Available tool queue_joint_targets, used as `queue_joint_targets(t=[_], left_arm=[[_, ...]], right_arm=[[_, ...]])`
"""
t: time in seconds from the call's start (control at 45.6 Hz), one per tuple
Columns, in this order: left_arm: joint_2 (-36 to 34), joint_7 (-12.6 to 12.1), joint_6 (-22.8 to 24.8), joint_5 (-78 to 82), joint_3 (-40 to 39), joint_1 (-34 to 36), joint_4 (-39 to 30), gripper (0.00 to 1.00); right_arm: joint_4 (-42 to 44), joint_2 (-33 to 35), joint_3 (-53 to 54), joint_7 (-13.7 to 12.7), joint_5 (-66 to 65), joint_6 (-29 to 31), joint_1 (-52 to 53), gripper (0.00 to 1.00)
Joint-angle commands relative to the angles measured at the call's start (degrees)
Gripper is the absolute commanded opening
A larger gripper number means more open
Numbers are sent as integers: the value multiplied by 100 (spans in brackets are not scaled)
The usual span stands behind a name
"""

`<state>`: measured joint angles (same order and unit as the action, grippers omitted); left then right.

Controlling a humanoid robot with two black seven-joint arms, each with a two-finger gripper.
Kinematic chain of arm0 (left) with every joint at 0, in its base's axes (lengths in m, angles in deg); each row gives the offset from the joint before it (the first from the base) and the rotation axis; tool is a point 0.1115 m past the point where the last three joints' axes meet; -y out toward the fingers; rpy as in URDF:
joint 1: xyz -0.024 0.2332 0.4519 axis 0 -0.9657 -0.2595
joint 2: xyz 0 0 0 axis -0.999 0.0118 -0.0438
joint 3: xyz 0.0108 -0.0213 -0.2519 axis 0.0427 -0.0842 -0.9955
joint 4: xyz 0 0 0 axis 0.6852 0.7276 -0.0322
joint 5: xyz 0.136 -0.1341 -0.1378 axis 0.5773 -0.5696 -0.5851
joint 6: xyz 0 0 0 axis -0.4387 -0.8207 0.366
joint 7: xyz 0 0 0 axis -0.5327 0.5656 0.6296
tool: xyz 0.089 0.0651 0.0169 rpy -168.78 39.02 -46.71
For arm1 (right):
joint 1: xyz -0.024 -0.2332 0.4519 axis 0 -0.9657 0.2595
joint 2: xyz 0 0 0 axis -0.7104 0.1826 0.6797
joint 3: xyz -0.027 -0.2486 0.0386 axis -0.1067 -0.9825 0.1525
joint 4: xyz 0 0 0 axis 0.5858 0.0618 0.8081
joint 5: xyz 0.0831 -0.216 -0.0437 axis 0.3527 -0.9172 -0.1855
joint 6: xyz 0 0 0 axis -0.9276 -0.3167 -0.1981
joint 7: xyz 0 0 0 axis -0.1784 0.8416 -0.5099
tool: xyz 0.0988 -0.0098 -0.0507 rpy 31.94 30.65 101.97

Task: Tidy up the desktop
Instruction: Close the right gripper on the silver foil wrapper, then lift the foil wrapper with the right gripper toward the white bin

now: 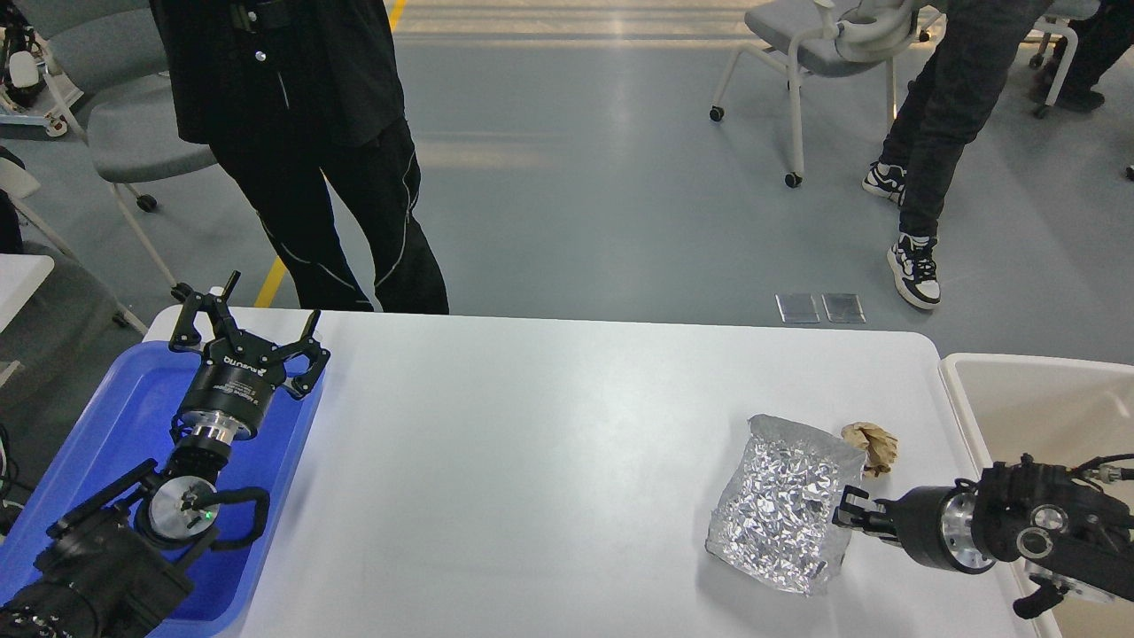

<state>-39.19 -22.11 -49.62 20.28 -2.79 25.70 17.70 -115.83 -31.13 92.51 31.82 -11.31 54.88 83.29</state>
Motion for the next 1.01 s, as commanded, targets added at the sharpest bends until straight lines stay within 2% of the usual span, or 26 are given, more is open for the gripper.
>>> queue_joint_targets(t=[0.0, 0.548, 0.987], left_arm=[[0, 0, 7, 5, -8, 0, 0, 100], [0, 0, -2, -4, -8, 0, 0, 100], [0, 0, -2, -4, 1, 0, 0, 100]], right_arm=[[-463, 451, 69, 0, 103, 130, 117, 0], [-1316, 1734, 324, -44, 1000, 789, 960, 0], [-1325, 2139, 333, -70, 1194, 956, 1330, 0]])
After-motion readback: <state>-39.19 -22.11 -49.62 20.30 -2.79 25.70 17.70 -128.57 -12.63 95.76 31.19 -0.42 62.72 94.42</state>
